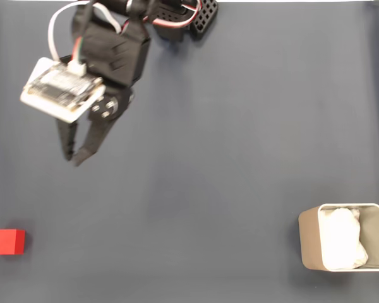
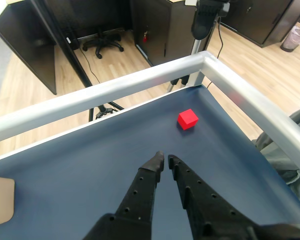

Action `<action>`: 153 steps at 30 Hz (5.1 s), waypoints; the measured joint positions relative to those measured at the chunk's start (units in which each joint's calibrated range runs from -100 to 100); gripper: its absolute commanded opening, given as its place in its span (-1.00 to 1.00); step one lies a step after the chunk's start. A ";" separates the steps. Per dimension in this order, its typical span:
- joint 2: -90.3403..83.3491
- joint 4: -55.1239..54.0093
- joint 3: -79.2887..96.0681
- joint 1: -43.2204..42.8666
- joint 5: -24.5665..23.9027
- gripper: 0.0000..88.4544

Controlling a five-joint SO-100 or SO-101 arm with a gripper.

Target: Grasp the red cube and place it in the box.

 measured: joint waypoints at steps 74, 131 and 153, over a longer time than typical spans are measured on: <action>80.42 3.50 -83.36 11.80 -0.34 0.01; 90.14 -3.26 -87.70 10.91 0.15 0.14; 90.49 -3.26 -87.70 10.09 0.15 0.13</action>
